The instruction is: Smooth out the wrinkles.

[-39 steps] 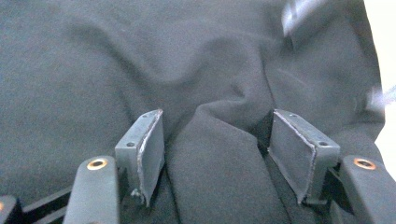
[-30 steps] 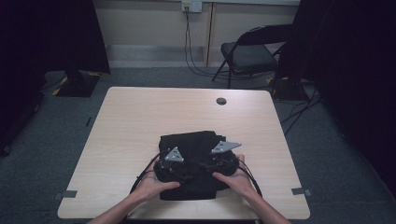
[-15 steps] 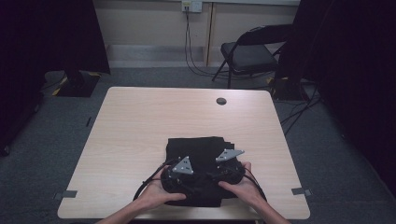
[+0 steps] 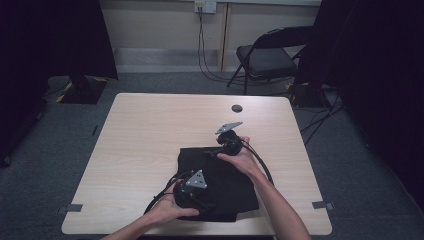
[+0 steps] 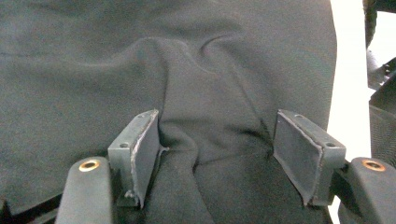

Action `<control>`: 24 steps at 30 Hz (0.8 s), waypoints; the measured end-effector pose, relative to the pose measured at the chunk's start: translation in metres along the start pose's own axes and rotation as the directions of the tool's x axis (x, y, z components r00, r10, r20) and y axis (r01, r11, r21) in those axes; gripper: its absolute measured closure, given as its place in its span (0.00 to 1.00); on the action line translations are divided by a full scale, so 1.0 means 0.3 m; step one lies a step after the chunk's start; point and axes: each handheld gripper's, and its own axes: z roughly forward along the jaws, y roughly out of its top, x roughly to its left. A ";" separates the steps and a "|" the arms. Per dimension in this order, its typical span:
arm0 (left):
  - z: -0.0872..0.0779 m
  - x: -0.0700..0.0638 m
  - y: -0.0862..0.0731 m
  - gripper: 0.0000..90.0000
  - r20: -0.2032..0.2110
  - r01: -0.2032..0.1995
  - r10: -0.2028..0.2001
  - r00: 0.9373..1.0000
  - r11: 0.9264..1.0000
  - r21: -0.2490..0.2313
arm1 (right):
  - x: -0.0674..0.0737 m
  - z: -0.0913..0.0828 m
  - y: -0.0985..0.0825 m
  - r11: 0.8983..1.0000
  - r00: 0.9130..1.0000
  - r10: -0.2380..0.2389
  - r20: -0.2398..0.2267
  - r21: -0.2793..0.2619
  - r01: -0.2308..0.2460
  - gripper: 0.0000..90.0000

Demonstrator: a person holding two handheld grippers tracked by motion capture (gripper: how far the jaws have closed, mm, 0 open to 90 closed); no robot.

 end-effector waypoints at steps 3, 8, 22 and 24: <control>0.000 -0.001 -0.002 0.36 -0.004 0.004 -0.004 1.000 1.000 -0.004 | -0.011 0.043 0.007 1.000 1.000 0.007 -0.023 0.019 -0.006 0.20; 0.000 0.008 -0.004 0.36 0.009 0.028 -0.028 1.000 1.000 -0.005 | -0.012 0.066 -0.012 0.999 0.999 0.000 -0.042 0.046 0.002 0.21; 0.003 0.007 -0.011 0.36 0.008 0.053 -0.053 0.999 0.998 -0.022 | 0.024 0.030 -0.083 1.000 0.987 -0.006 -0.160 -0.003 0.006 0.57; 0.004 0.004 -0.011 0.36 0.002 0.053 -0.053 0.999 0.998 -0.019 | 0.026 0.028 -0.087 1.000 0.984 -0.003 -0.177 -0.002 0.003 0.63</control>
